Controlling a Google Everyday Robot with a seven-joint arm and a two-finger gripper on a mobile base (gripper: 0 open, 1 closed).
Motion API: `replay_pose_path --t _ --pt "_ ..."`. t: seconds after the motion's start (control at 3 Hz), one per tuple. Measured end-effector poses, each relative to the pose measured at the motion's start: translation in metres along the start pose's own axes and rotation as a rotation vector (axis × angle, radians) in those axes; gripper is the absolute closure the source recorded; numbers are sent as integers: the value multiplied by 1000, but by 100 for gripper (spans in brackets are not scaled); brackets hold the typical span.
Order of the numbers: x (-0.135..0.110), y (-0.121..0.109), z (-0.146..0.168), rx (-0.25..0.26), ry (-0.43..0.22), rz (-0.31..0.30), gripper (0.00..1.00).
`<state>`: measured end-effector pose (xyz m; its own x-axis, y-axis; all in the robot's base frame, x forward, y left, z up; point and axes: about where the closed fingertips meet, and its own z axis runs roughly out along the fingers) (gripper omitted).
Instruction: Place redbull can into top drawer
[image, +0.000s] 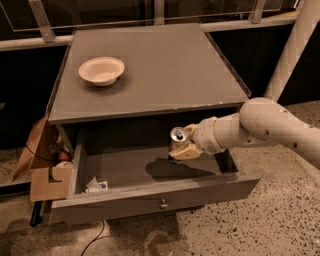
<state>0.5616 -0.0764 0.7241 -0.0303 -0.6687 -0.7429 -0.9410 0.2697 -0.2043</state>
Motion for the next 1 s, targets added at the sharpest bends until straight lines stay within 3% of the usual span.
replay_pose_path --t 1.0 --pt "31 8 43 -35 -49 -4 100"
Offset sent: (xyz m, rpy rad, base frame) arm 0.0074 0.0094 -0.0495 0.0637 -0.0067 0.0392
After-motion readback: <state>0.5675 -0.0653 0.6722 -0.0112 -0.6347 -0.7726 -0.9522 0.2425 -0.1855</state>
